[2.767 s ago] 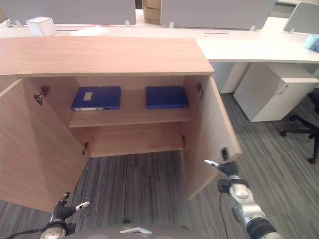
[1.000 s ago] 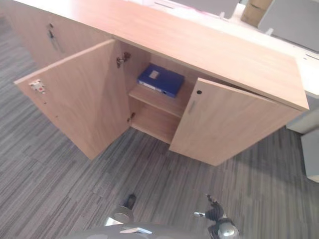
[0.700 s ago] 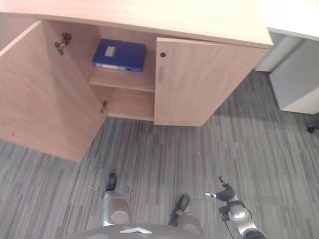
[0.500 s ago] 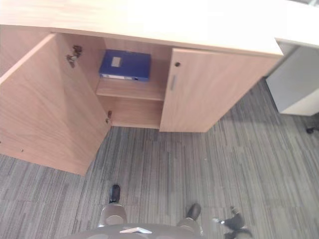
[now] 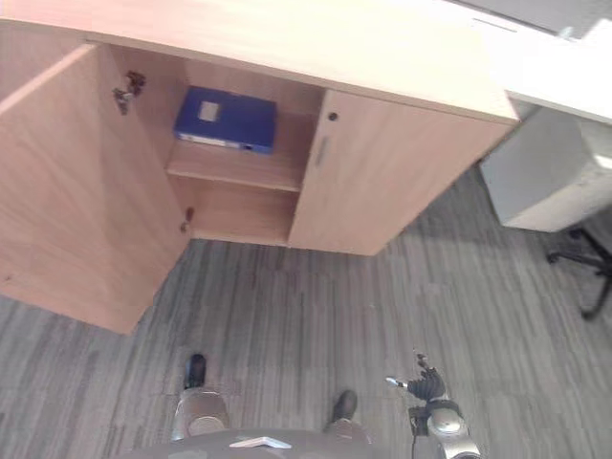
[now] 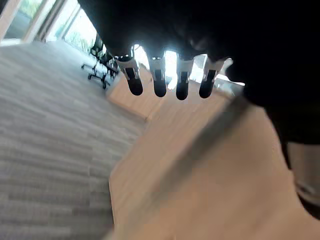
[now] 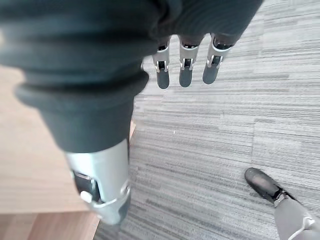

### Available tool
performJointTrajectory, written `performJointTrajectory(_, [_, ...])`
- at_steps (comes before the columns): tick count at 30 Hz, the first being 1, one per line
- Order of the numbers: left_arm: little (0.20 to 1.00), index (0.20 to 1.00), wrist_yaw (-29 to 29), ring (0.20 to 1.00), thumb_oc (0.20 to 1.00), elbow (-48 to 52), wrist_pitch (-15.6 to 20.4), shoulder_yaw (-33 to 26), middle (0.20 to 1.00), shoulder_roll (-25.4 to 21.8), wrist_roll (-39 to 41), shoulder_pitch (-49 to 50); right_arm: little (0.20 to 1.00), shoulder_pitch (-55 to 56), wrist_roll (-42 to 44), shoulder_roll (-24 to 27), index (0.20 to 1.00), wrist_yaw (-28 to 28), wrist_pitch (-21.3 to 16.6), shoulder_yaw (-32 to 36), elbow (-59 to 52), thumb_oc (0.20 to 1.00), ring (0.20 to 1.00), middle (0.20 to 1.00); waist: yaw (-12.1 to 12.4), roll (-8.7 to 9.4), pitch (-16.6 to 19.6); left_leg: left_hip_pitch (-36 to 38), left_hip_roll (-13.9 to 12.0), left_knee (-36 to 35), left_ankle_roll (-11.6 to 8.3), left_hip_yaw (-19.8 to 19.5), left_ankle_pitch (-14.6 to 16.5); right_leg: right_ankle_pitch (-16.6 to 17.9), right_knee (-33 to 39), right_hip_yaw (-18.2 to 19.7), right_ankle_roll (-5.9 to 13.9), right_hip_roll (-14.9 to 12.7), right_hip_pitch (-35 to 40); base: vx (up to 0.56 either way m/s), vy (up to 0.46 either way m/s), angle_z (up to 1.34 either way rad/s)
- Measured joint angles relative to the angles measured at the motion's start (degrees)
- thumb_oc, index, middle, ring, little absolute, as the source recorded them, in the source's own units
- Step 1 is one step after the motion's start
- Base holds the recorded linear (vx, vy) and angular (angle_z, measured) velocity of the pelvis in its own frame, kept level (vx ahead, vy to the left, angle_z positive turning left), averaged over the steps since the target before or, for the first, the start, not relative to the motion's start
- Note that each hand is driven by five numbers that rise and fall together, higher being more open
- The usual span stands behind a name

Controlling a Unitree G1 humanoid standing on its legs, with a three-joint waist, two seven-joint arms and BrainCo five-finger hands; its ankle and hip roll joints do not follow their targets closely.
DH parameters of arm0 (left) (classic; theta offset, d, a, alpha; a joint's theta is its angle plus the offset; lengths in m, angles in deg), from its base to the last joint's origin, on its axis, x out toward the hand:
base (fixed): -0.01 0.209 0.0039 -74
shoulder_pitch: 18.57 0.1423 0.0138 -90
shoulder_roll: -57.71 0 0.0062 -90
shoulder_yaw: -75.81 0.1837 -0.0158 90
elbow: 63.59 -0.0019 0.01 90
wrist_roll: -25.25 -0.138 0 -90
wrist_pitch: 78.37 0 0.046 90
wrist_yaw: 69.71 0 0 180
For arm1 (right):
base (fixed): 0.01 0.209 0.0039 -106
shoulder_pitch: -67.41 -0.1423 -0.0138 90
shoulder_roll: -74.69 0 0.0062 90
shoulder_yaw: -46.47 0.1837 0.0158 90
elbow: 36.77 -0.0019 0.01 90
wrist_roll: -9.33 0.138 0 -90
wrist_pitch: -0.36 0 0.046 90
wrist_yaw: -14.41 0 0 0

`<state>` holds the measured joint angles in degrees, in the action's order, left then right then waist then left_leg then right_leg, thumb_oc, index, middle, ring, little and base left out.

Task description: Put the empty folder in the office cabinet

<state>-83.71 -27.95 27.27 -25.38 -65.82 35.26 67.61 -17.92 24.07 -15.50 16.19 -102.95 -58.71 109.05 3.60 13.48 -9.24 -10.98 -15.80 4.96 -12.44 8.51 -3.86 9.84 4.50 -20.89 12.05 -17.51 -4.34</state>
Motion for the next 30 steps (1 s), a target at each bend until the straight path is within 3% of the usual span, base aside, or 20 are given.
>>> performJointTrajectory(4, [1.000,1.000,1.23,1.000,1.000,1.62,-1.63,2.87,1.000,9.60,2.49,2.81,1.000,5.47,-0.02,0.05,1.000,0.56,0.72,-0.22,-0.92,1.000,1.000,1.000,-0.55,-0.41,0.60,4.92,0.34,-5.45,-0.49,2.75,-0.68,-0.01,-0.53,2.98,-0.25,0.06,-0.69,0.07,-0.011,-0.31])
performJointTrajectory(8, [1.000,1.000,3.88,1.000,1.000,1.49,-1.88,7.19,1.000,13.89,2.43,4.92,1.000,7.25,-0.08,-0.49,1.000,1.55,0.94,0.12,-2.26,1.000,1.000,1.000,-2.86,-0.72,1.48,8.50,0.63,-8.54,-0.42,6.10,-0.77,-0.03,-0.69,5.72,-0.25,0.30,-1.29,0.05,0.004,-0.30])
performJointTrajectory(12, [1.000,1.000,6.61,1.000,1.000,0.35,-2.44,14.19,1.000,21.80,3.31,6.84,1.000,10.22,-0.94,0.35,1.000,1.97,0.94,1.86,-2.02,1.000,1.000,1.000,-6.85,-4.03,6.23,10.93,0.98,-10.00,0.06,9.20,-1.41,0.02,-0.06,8.62,-0.16,0.45,-1.74,0.09,-0.003,-0.44])
performJointTrajectory(14, [1.000,1.000,8.07,1.000,1.000,0.27,-2.68,17.08,1.000,23.51,3.09,6.55,1.000,10.38,-2.73,1.00,1.000,2.03,0.99,1.74,-2.00,1.000,1.000,1.000,-8.33,-5.39,8.05,12.32,0.74,-10.02,0.05,11.63,-1.38,0.00,0.63,11.05,-0.12,0.93,-2.71,0.08,-0.002,-0.66])
performJointTrajectory(19, [1.000,1.000,8.50,1.000,1.000,-0.37,-2.20,19.38,1.000,23.23,3.07,-2.16,1.000,11.08,-4.05,2.99,1.000,2.02,1.00,1.75,-2.05,1.000,1.000,1.000,-12.69,-7.35,10.02,13.56,0.26,-10.04,0.06,13.81,-1.37,0.07,0.66,12.58,0.18,1.47,-3.67,0.08,0.007,-0.31])
performJointTrajectory(21, [1.000,1.000,8.46,1.000,1.000,-1.46,-2.19,20.06,1.000,22.85,3.12,-5.15,1.000,10.92,-4.64,3.83,1.000,2.04,1.00,1.71,-2.04,1.000,1.000,1.000,-13.23,-8.04,10.35,13.96,0.28,-10.06,0.06,14.61,-1.36,0.05,0.67,12.80,0.20,1.42,-3.94,0.05,0.000,-0.28])
performJointTrajectory(26, [1.000,1.000,6.97,1.000,1.000,-4.35,-1.26,19.54,1.000,13.30,3.88,-20.10,1.000,10.92,-4.75,7.50,1.000,1.98,1.09,2.06,-2.39,1.000,1.000,1.000,-15.67,-10.47,11.67,13.97,-0.69,-10.06,-0.10,15.41,-1.24,1.32,0.58,14.03,0.68,3.08,-5.60,0.04,-0.002,-0.23])
performJointTrajectory(30, [1.000,1.000,5.66,1.000,1.000,-5.66,-0.09,19.55,1.000,9.47,5.41,-23.43,1.000,11.17,-4.75,8.92,1.000,1.87,1.12,2.61,-2.17,1.000,1.000,1.000,-15.56,-12.17,12.65,14.28,-0.76,-10.06,-0.10,14.70,-1.24,1.33,0.63,13.92,0.67,3.16,-4.76,0.01,-0.035,-0.04])
